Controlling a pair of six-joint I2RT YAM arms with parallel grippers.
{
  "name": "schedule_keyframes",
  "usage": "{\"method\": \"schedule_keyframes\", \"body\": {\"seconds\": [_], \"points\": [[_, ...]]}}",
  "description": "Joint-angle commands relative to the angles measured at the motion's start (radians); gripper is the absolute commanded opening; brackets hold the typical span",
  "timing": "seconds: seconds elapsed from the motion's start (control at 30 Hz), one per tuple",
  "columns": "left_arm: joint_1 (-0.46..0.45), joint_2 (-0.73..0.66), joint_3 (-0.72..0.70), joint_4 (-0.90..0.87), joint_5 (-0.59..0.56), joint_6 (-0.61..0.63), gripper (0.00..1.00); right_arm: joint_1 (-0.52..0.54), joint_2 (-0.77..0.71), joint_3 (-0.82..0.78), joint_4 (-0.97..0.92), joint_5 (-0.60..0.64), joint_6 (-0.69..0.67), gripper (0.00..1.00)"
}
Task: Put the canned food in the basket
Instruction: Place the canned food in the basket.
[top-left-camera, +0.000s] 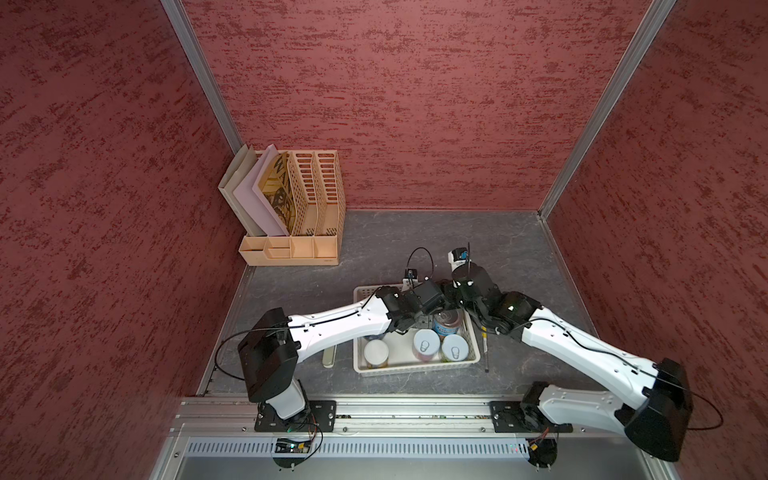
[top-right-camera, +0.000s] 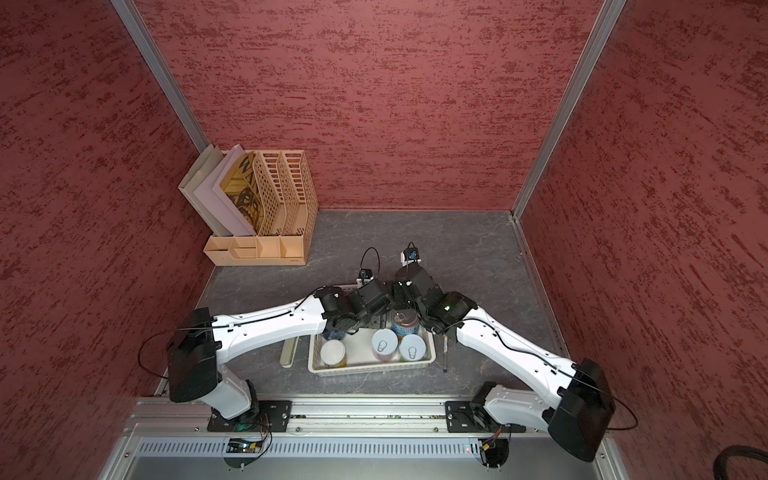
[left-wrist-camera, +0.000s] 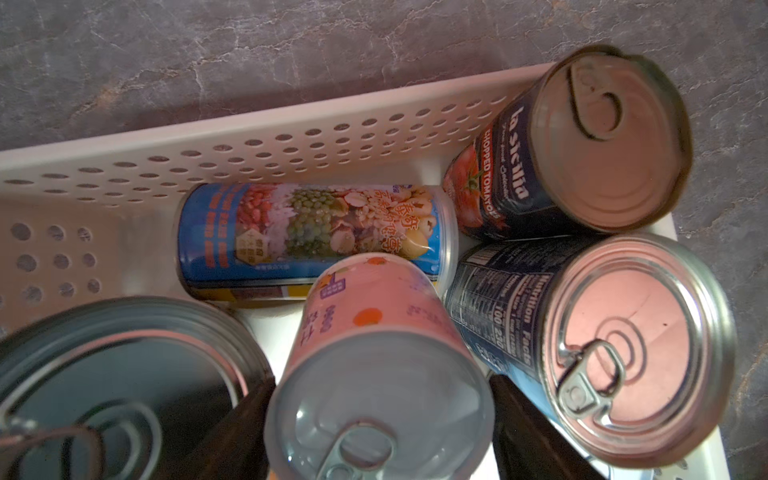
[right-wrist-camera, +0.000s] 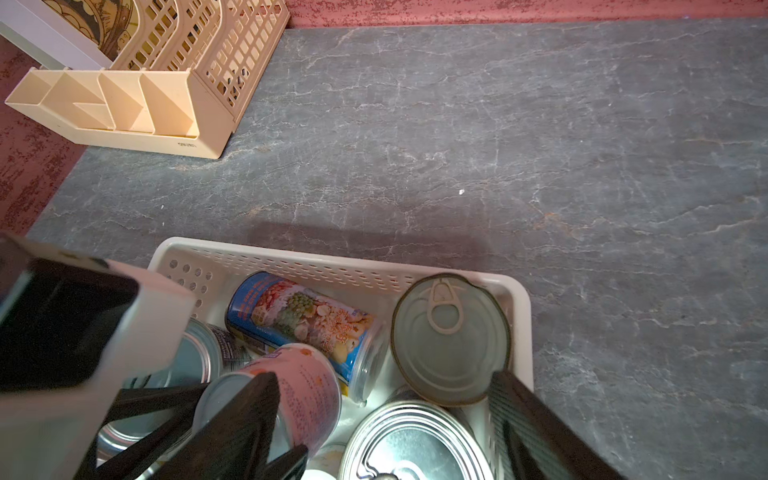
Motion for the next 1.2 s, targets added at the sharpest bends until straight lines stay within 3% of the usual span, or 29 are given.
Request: {"method": "schedule_keyframes", "body": {"seconds": [0.0, 0.6, 0.97, 1.17], "points": [[0.023, 0.02, -0.056, -0.143, -0.024, -0.049, 0.34, -0.008, 0.004, 0.008, 0.025, -0.01, 0.004, 0.85], [0.022, -0.088, 0.015, -0.231, -0.079, -0.03, 0.35, -0.009, 0.016, 0.01, 0.025, -0.012, 0.002, 0.85], [-0.045, 0.013, 0.189, -0.302, -0.088, -0.021, 0.34, -0.009, -0.007, 0.006, 0.02, -0.007, 0.004, 0.85], [-0.051, 0.05, 0.185, -0.292, -0.07, -0.054, 0.35, -0.01, -0.015, 0.007, 0.018, -0.01, 0.001, 0.84]]}}
